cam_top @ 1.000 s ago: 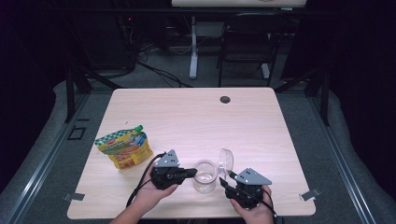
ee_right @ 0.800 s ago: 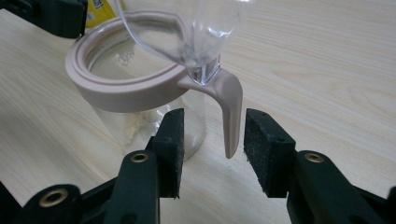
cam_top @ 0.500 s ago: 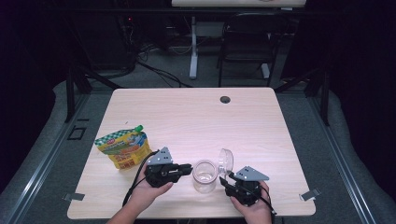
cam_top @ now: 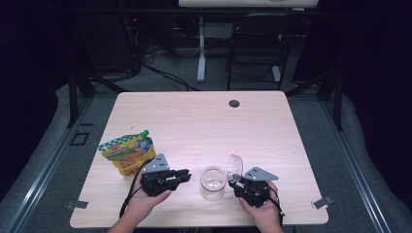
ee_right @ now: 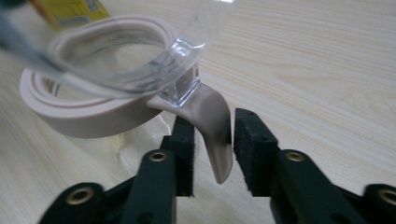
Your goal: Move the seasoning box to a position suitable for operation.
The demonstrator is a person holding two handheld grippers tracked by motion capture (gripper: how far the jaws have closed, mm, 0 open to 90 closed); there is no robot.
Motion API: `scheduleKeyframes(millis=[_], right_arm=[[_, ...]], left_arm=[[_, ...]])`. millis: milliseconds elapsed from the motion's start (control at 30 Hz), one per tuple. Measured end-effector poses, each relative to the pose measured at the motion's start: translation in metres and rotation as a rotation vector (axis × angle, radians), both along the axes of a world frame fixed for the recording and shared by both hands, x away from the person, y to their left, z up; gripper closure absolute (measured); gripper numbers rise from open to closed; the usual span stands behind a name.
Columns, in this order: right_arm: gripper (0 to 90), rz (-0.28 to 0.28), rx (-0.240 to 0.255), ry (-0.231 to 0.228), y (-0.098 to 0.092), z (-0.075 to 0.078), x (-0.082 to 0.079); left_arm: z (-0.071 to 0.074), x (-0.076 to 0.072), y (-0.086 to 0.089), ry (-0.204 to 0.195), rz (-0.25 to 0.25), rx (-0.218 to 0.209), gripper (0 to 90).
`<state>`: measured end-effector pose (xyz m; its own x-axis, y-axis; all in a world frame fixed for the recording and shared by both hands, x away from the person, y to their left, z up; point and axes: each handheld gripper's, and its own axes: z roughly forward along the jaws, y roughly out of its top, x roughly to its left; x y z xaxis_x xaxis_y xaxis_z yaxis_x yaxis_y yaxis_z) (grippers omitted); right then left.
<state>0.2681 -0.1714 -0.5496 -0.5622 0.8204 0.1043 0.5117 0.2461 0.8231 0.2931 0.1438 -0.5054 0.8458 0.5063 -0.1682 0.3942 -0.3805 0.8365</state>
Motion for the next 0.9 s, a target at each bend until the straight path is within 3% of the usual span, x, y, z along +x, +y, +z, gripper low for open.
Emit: scheduleKeyframes(millis=[167,267,533,900], right_arm=[[72.7,0.001,-0.018,-0.001,0.0,0.002,0.005],[73.4,-0.014,0.003,-0.002,-0.002,0.003,0.01],[77.9,-0.027,0.053,0.012,-0.012,0.007,0.021],[85.2,0.018,-0.009,0.021,-0.011,0.009,0.036]], left_arm=[[0.006,-0.003,0.009,-0.021,0.028,-0.008,77.3],[0.009,-0.003,0.014,-0.025,0.049,-0.018,77.0],[0.009,-0.009,0.021,-0.035,0.076,0.009,76.0],[0.01,-0.013,0.039,-0.03,0.126,0.013,74.9]])
